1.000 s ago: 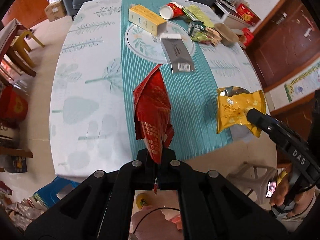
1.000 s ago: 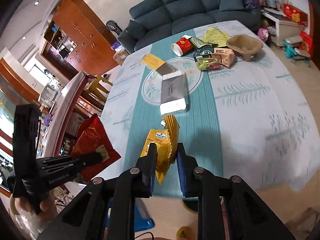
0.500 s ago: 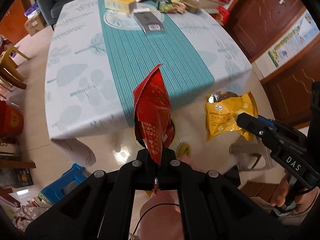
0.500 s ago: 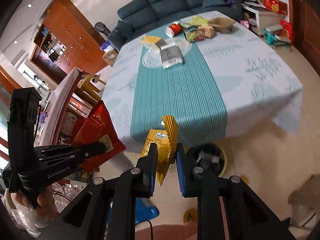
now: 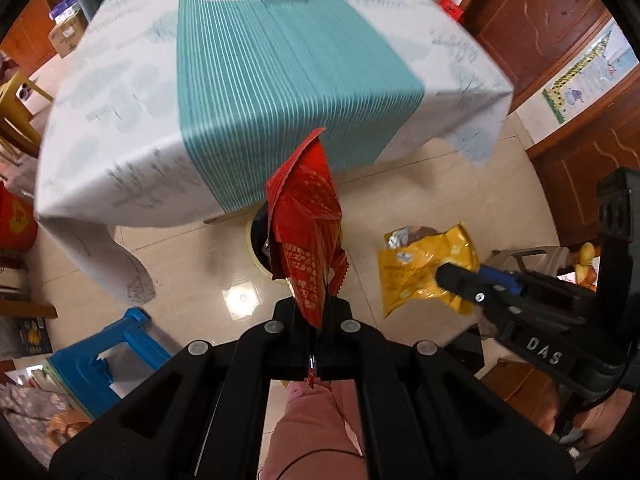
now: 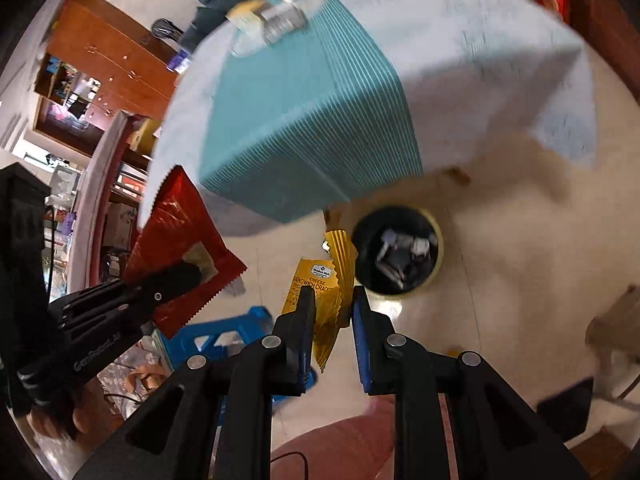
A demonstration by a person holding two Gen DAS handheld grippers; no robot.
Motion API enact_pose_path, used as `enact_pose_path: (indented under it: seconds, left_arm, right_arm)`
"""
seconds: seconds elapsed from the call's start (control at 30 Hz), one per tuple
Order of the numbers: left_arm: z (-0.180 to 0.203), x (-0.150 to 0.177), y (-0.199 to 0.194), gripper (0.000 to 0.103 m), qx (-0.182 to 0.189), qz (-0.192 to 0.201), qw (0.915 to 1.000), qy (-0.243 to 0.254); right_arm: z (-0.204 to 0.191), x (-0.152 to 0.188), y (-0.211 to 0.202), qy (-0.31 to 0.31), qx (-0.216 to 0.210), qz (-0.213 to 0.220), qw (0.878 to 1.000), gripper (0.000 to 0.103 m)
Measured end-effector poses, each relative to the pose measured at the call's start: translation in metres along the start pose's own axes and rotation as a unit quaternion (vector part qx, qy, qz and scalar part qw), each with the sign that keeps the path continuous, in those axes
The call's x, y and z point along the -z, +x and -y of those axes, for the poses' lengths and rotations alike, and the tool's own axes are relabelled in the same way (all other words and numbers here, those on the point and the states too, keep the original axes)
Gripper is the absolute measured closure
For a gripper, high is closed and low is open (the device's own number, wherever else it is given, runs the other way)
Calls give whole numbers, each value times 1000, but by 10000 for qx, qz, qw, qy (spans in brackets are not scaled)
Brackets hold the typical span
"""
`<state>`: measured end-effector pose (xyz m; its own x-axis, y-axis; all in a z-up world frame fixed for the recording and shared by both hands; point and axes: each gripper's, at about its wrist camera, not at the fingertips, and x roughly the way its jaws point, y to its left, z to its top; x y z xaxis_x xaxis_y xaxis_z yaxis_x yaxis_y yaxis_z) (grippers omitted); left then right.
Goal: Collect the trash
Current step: 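Carry the red packet and yellow wrapper down over the trash bin, then open both grippers to drop the packet and wrapper into the bin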
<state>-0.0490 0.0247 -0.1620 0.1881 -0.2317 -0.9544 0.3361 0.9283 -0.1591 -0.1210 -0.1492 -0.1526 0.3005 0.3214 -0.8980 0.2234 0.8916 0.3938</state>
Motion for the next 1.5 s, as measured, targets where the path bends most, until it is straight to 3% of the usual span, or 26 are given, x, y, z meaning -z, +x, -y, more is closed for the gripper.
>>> enact_pose_path:
  seconds: [0.17,0.43,0.63,0.9,1.13,1.2,1.27,1.37,1.5]
  left_arm:
    - [4,11,67,103,-70,-143,9997,-202]
    - [-9,18,192,103,-178,-213,9976,-638]
    - [-25,20,290,103,-388,-155,9961,-776]
    - [-33,21,399,103,-553,-203,9948,-825]
    - [-53,26,439,103,-616,-458,9929,-906]
    - [-55,28,442,98,-563,-521,9924,-959]
    - [-56,30,442,83,-560,-559,9922,-967]
    - [-57,31,440,72,-581,-532,9919,-998]
    - [-58,33,434,69,-625,-558,9919,-958]
  right_arm:
    - [37,8,62,186,-37,-305,9994,85]
    - [95,-3,172,243,74,-446,9987,85]
    - [132,-15,270,80,293,-522,9982,85]
    - [172,-10,386,31,399,-969,9945,85]
    - [188,5,425,84,730,-1441,9868,79]
    - [185,9,426,104,770,-1520,9853,79]
    - [177,14,428,-34,1000,-1607,9819,79]
    - [171,19,425,15,1124,-1659,9797,78]
    - [169,25,427,229,1218,-1796,9759,78]
